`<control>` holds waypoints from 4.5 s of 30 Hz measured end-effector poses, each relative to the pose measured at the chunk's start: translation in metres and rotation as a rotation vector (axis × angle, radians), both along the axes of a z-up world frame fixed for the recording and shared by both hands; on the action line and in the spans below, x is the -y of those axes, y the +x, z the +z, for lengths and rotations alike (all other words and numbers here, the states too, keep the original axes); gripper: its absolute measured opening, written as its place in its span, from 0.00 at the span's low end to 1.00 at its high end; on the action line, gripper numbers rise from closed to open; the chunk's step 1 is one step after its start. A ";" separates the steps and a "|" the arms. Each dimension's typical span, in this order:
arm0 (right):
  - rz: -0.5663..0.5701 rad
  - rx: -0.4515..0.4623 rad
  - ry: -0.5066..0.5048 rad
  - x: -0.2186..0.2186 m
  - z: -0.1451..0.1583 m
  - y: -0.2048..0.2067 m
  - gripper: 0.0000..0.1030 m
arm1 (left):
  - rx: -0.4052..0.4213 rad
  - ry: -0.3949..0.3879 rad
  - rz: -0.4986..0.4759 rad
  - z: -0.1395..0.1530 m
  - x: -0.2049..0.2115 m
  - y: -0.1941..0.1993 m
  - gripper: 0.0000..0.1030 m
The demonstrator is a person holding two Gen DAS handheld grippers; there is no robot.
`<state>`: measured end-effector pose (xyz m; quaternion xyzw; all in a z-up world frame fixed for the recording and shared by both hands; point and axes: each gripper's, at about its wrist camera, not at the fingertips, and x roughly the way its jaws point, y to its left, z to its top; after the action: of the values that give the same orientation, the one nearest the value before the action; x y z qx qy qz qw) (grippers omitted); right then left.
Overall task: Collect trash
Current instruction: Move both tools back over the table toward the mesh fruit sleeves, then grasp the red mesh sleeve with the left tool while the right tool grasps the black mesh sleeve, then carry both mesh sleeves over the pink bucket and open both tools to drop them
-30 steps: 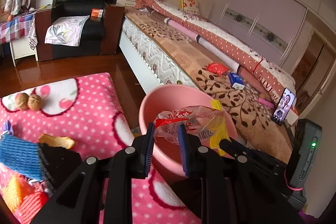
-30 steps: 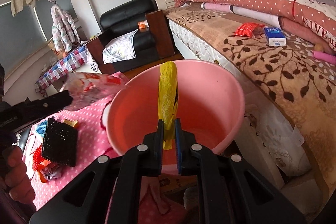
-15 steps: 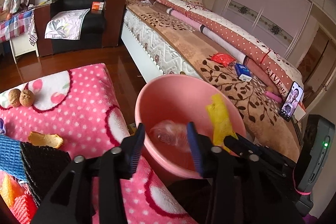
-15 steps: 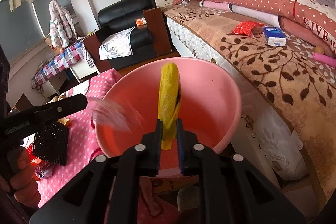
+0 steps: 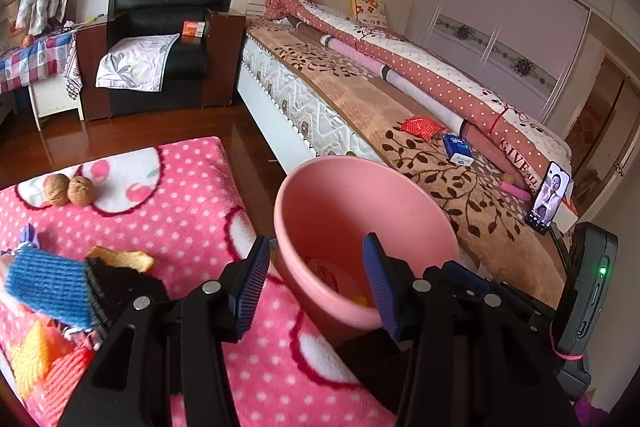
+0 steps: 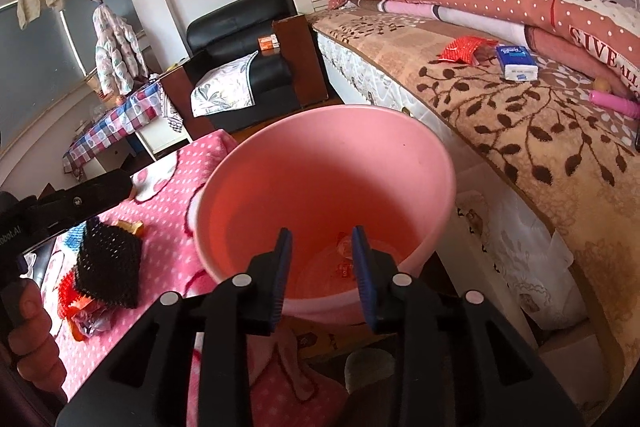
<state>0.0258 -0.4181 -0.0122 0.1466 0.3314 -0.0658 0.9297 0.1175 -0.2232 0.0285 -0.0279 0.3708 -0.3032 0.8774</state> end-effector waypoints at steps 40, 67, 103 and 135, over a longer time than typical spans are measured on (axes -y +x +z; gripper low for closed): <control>0.155 0.003 0.024 -0.093 0.015 -0.020 0.30 | 0.091 0.097 0.258 0.002 -0.189 -0.091 0.53; 0.262 -0.059 0.089 -0.118 0.001 -0.001 0.30 | 0.110 0.250 0.081 -0.040 -0.150 -0.073 0.53; 0.436 -0.144 0.001 -0.204 -0.016 0.055 0.12 | 0.065 0.188 0.130 -0.044 -0.190 -0.070 0.43; 0.325 0.049 0.136 -0.109 0.035 0.029 0.11 | 0.081 0.046 0.103 0.030 -0.150 -0.045 0.11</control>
<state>0.0545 -0.3086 0.0225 0.1553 0.3315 0.1117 0.9239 0.0723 -0.0731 0.0589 -0.0145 0.3398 -0.2501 0.9065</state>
